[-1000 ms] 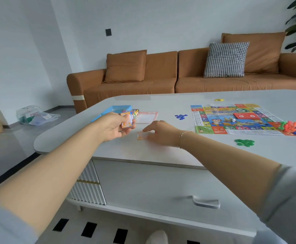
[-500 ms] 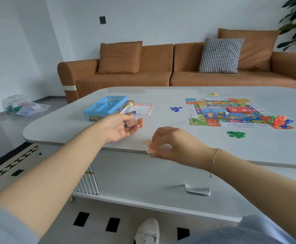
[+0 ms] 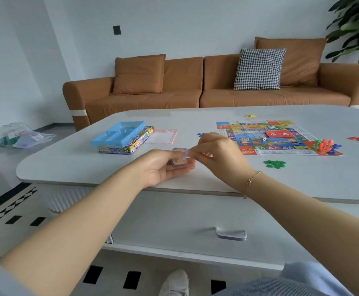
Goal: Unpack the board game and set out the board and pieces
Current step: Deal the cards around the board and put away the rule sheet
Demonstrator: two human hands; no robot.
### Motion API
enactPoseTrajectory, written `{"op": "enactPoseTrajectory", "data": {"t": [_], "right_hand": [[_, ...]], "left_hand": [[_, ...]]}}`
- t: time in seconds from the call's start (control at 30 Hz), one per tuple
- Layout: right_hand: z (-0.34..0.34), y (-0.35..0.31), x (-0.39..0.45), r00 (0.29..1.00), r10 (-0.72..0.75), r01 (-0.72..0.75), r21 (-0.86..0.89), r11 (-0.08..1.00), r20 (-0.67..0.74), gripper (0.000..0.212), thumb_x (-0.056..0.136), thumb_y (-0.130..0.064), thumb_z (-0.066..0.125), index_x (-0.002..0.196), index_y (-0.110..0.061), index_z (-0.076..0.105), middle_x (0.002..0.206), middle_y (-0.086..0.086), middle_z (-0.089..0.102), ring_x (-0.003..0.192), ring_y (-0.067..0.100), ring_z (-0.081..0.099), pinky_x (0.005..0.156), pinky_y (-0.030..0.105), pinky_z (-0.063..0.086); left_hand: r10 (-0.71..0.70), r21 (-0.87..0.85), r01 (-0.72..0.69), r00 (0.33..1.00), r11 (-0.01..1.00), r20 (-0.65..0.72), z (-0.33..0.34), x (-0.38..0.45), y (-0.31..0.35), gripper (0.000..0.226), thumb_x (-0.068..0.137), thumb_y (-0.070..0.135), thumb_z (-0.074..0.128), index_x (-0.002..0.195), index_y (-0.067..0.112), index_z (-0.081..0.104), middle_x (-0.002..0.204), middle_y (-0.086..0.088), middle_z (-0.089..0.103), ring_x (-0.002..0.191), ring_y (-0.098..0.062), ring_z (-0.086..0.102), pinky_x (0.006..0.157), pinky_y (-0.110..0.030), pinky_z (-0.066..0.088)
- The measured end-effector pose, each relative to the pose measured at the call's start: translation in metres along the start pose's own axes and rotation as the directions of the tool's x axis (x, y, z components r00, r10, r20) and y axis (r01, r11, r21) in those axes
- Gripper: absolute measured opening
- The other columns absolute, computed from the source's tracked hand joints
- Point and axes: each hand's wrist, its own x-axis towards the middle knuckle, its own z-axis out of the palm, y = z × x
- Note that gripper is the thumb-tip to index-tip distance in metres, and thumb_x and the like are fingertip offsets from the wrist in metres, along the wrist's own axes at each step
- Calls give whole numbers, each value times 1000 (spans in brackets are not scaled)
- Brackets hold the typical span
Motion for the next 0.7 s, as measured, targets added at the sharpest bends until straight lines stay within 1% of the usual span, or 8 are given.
{"op": "enactPoseTrajectory", "data": {"t": [0.13, 0.23, 0.33, 0.4, 0.47, 0.53, 0.6, 0.7], "right_hand": [[0, 11, -5, 989, 46, -59, 92, 994, 144, 13, 86, -27, 67, 93, -23, 77, 79, 0, 56, 71, 11, 45, 62, 32, 42], [1, 14, -7, 986, 43, -62, 117, 991, 158, 16, 87, -31, 65, 99, -27, 75, 81, -4, 52, 75, 11, 46, 65, 35, 46], [3, 13, -8, 986, 31, -40, 56, 998, 164, 19, 89, -35, 62, 102, -30, 74, 83, -7, 50, 79, 9, 44, 63, 36, 45], [1, 10, -8, 983, 34, -37, 14, 999, 178, 25, 89, -38, 55, 106, -31, 73, 86, -6, 51, 81, 8, 42, 62, 37, 45], [-1, 7, -9, 978, 50, -53, 8, 999, 202, 41, 85, -43, 40, 108, -31, 71, 89, -5, 51, 82, 7, 40, 63, 36, 43], [-3, 6, -9, 971, 70, -77, 22, 997, 228, 48, 79, -39, 35, 110, -30, 71, 90, -7, 50, 82, 4, 36, 65, 35, 43], [-3, 6, -8, 963, 91, -99, 19, 995, 252, 49, 76, -28, 38, 112, -29, 70, 91, -8, 49, 82, 4, 35, 68, 37, 44], [-3, 6, -7, 951, 119, -125, 3, 992, 285, 52, 73, -24, 38, 115, -30, 69, 92, -9, 47, 82, 5, 35, 70, 39, 44]], "left_hand": [[39, -12, -39, 999, 999, -2, -2, 1, -2, 15, 96, 6, 48, 98, -3, 60, 79, -14, 72, 64, -24, 71, 63, -30, 60], [52, -21, -52, 999, 998, -3, -2, 1, -4, 16, 95, 6, 50, 103, -6, 59, 82, -16, 70, 64, -23, 71, 60, -30, 60], [66, -20, -66, 998, 998, -13, -3, 2, -4, 13, 93, 5, 52, 99, -4, 60, 74, -12, 71, 61, -20, 71, 61, -30, 60], [71, -32, -72, 997, 997, -22, -3, 4, -5, 12, 93, 4, 52, 98, -4, 60, 75, -12, 71, 63, -21, 71, 65, -32, 60], [78, -31, -79, 996, 996, -41, -3, 5, -6, 13, 94, 4, 51, 101, -3, 60, 84, -15, 69, 70, -24, 69, 67, -33, 60], [85, -31, -87, 995, 996, -60, -1, 5, -6, 14, 95, 4, 50, 104, -1, 60, 89, -16, 67, 73, -24, 68, 65, -32, 60], [88, -42, -91, 994, 995, -64, -1, 4, -6, 13, 94, 5, 51, 101, -1, 60, 86, -15, 67, 65, -22, 70, 61, -31, 60], [84, -62, -87, 995, 994, -56, -2, 4, -6, 12, 94, 7, 52, 97, 0, 62, 85, -15, 68, 63, -21, 70, 63, -31, 60]]}}
